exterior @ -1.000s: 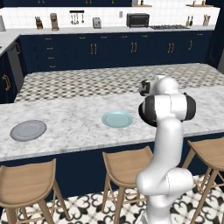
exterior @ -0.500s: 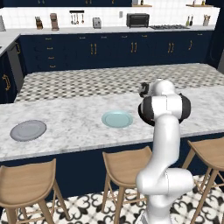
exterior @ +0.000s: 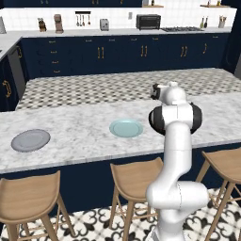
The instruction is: Place one bun and one sausage from the bowl on each plate.
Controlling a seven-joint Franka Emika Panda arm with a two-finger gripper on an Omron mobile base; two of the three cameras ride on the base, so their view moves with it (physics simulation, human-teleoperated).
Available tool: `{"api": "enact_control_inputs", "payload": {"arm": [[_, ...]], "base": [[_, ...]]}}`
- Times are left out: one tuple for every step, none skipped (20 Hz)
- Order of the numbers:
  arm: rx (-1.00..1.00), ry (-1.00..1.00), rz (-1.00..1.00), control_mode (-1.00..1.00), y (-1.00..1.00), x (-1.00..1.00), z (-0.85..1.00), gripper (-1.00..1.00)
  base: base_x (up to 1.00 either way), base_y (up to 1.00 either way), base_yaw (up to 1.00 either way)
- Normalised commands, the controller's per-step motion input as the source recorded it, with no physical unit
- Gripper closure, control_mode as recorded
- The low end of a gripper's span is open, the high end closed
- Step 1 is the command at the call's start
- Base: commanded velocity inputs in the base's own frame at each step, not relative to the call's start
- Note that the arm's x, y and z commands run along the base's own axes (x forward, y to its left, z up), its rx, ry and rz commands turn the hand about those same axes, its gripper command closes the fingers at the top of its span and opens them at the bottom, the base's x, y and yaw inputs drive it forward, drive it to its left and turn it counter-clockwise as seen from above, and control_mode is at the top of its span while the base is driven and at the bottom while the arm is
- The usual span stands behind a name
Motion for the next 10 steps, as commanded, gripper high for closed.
{"api": "enact_control_inputs", "payload": {"arm": [[0.00, -0.01, 0.00, -1.00, 0.00, -0.46, -0.09, -1.00], [0.00, -0.05, 0.00, -1.00, 0.00, -0.49, -0.10, -1.00], [0.00, -0.05, 0.00, -1.00, 0.00, -0.49, -0.16, -1.00], [0.00, -0.08, 0.00, -1.00, 0.00, -0.56, -0.24, -1.00], [0.00, -0.07, 0.00, -1.00, 0.00, -0.54, -0.27, -1.00], [0.00, -0.09, 0.00, -1.00, 0.00, -0.44, -0.27, -1.00], [0.00, -0.09, 0.00, -1.00, 0.00, -0.30, -0.31, -1.00], [0.00, -0.07, 0.00, -1.00, 0.00, -0.37, -0.36, -1.00], [0.00, -0.07, 0.00, -1.00, 0.00, -0.49, -0.36, -1.00], [0.00, -0.06, 0.00, -1.00, 0.01, -0.56, -0.36, -1.00]], "base": [[0.00, 0.00, 0.00], [0.00, 0.00, 0.00], [0.00, 0.00, 0.00], [0.00, 0.00, 0.00], [0.00, 0.00, 0.00], [0.00, 0.00, 0.00], [0.00, 0.00, 0.00], [0.00, 0.00, 0.00], [0.00, 0.00, 0.00], [0.00, 0.00, 0.00]]}}
